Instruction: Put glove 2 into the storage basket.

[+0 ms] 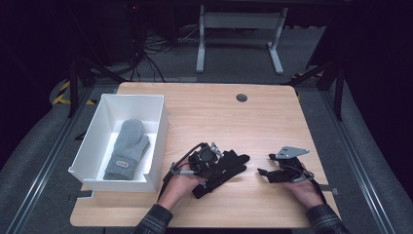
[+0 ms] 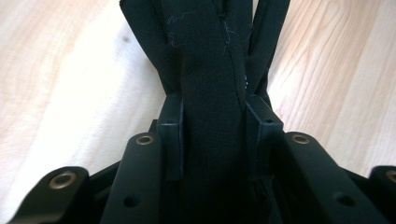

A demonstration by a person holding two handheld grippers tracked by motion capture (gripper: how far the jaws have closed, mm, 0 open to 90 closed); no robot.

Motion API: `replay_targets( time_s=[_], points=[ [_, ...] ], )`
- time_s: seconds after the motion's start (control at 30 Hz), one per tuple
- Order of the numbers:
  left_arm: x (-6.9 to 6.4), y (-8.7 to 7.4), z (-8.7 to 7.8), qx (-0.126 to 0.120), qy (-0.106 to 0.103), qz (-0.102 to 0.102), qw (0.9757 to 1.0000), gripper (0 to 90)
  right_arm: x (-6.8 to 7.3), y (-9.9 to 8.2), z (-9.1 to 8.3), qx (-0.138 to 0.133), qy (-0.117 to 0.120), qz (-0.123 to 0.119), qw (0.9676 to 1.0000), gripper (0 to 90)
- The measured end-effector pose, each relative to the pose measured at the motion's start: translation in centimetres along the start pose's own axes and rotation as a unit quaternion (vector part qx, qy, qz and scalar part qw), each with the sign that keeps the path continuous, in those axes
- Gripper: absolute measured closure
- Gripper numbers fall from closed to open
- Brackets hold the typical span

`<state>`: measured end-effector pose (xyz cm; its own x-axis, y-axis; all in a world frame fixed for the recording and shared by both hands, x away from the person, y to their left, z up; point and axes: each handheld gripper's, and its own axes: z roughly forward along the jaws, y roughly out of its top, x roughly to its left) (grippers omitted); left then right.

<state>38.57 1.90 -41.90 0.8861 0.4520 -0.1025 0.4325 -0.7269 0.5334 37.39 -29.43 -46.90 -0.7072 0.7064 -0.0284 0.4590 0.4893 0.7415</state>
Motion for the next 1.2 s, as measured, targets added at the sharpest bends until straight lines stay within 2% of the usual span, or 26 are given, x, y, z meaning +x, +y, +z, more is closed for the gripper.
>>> replay_targets(
  time_s=[0.1, 0.13, 0.23, 0.27, 0.3, 0.47, 0.5, 0.53, 0.63, 0.67, 0.77, 0.97, 1.07, 1.2],
  points=[
    [0.0, 0.3, -1.2, -0.003, -0.001, -0.014, 0.9999, 65.5, 0.0, 0.0, 0.0, 0.000, 0.000, 0.000, 1.0000, 23.1],
    [0.0, 0.6, -1.8, -0.006, 0.005, -0.019, 0.9998, 65.5, 0.0, 0.0, 0.0, 0.000, 0.000, 0.000, 1.0000, 23.1],
    [0.1, 1.1, -3.2, -0.008, 0.008, -0.025, 0.9996, 65.4, 0.0, 0.0, 0.0, 0.000, 0.000, 0.000, 1.0000, 23.1],
    [0.1, 1.1, -3.2, -0.008, 0.008, -0.025, 0.9996, 65.4, 0.0, 0.0, 0.0, 0.000, 0.000, 0.000, 1.0000, 23.1],
    [0.1, 1.5, -4.4, -0.011, 0.011, -0.030, 0.9994, 65.3, 0.0, 0.0, 0.0, 0.000, 0.000, 0.001, 1.0000, 23.1],
    [0.7, 2.4, -7.5, -0.025, 0.019, -0.039, 0.9987, 65.2, 0.0, 0.0, 0.0, 0.000, 0.000, 0.000, 1.0000, 22.1],
    [0.7, 2.4, -7.5, -0.025, 0.019, -0.039, 0.9987, 65.2, 0.0, 0.0, 0.0, 0.001, 0.000, 0.001, 1.0000, 21.7],
    [1.0, 2.6, -8.8, -0.037, 0.023, -0.048, 0.9979, 65.2, 0.0, 0.0, 0.0, 0.001, -0.001, 0.001, 1.0000, 21.1],
    [1.5, 2.8, -10.9, -0.047, 0.034, -0.052, 0.9970, 65.2, 0.0, 0.0, 0.0, 0.002, -0.003, 0.003, 1.0000, 20.0],
    [1.5, 2.8, -10.9, -0.047, 0.034, -0.052, 0.9970, 65.2, 0.0, 0.0, 0.0, 0.002, -0.003, 0.003, 1.0000, 20.0],
    [2.3, 2.9, -13.2, -0.059, 0.046, -0.062, 0.9953, 65.2, 0.0, 0.0, 0.0, 0.003, -0.004, 0.003, 1.0000, 19.7],
    [4.2, 1.7, -16.8, -0.085, 0.063, -0.093, 0.9901, 65.1, 0.0, 0.0, 0.1, 0.005, -0.003, 0.002, 1.0000, 17.8],
    [5.0, 0.7, -18.2, -0.093, 0.077, -0.112, 0.9863, 65.1, 0.0, 0.0, 0.0, 0.005, 0.000, 0.000, 1.0000, 16.6],
    [6.2, -1.3, -20.1, -0.099, 0.099, -0.145, 0.9794, 65.1, 0.0, -0.1, -0.1, 0.006, 0.004, -0.004, 1.0000, 16.5]
  ],
)
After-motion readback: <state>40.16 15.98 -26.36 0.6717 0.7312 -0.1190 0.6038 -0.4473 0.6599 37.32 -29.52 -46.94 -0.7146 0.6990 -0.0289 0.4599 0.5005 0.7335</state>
